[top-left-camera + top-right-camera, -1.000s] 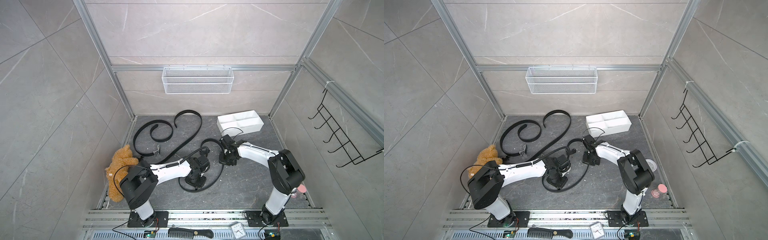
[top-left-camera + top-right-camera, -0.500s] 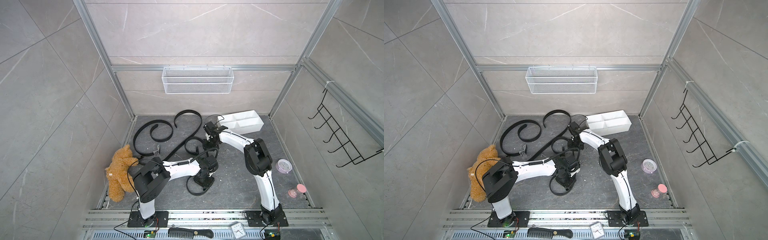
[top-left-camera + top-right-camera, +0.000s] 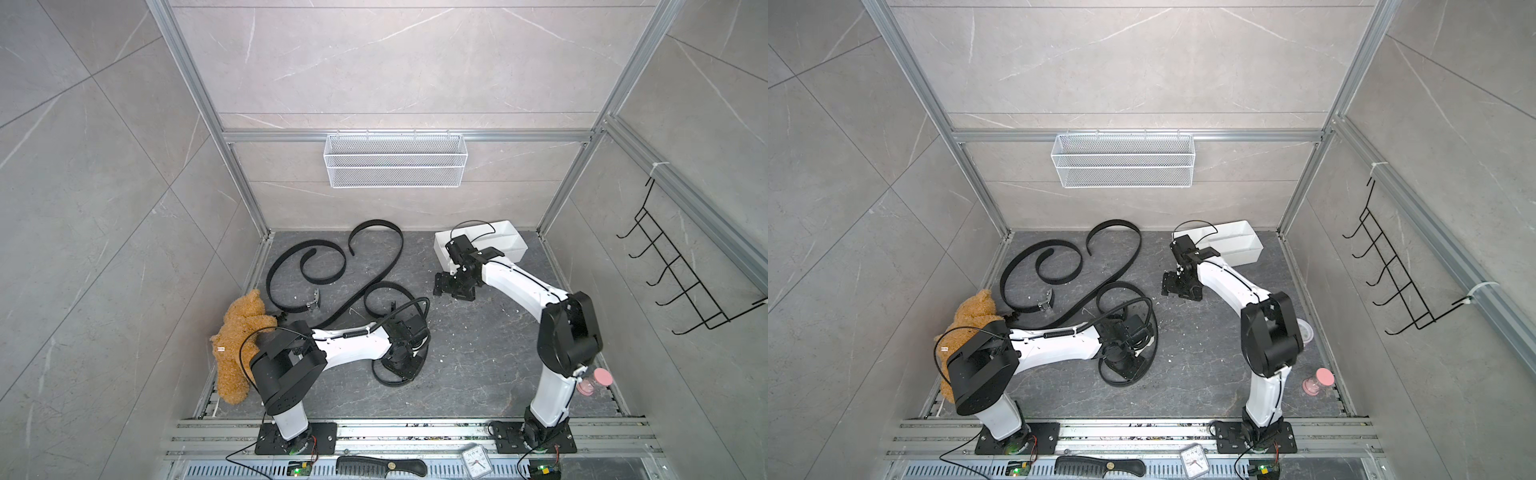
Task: Place the belts into the storage roll
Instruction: Roll the belt at the center of the board.
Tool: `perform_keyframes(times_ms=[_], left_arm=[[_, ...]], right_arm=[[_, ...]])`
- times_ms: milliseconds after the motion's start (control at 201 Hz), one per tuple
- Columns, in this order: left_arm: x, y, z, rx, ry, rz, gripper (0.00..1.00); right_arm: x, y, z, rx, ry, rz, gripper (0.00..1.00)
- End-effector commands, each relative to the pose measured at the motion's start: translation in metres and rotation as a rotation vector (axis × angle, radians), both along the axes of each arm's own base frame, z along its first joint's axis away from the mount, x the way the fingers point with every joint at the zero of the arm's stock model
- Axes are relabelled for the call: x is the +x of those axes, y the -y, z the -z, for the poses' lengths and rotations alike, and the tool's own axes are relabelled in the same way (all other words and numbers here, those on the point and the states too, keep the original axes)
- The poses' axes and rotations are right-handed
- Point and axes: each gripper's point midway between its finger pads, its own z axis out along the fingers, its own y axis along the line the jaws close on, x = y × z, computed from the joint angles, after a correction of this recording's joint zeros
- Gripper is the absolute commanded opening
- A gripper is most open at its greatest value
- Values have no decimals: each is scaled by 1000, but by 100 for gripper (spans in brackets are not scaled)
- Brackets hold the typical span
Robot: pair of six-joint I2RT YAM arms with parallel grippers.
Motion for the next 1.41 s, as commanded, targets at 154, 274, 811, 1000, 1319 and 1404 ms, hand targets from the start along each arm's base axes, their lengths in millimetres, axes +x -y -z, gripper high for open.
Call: perform_keyframes(times_ms=[154,274,811,1000,1319,1404], left_arm=[[4,-1,-21,-81,76,-11,0],[1,-6,-19,-58,68,2,0],[-3,-18,-20,-69,82,-11,0],[-8,-23,-19,-56,73,17,0],[-19,-21,-29,-53,34,139,0],[-19,-21,-26,-19,18,169,0]], right_arm=[[-97,-27,27,199,-103,72,71],[-124,-45,40,214,-122,67,70],[-141,-82,78,256,-141,89,63],[-151,-71,101,161,-184,94,40],[-124,-22,95,2,-163,63,0],[-112,-13,89,-21,-157,36,0]])
